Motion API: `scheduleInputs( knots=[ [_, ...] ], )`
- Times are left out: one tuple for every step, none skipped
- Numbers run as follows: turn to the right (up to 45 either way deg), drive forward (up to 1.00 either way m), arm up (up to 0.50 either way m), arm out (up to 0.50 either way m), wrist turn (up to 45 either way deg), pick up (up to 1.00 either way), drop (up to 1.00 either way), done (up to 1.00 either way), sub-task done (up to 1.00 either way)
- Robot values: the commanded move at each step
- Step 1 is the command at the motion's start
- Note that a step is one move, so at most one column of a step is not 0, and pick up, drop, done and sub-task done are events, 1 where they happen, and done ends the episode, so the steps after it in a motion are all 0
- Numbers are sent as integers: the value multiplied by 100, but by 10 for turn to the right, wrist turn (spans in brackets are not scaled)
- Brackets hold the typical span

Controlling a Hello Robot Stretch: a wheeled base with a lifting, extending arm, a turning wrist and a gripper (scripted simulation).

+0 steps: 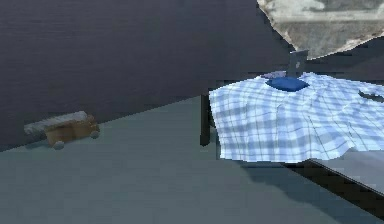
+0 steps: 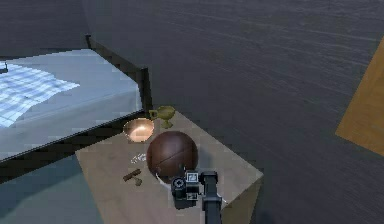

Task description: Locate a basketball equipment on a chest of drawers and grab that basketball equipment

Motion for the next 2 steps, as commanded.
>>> scheduleInputs(
  knots=[
    [0,0,10,0,0,0,0,0,0],
    [0,0,0,0,0,0,0,100,0]
  ],
)
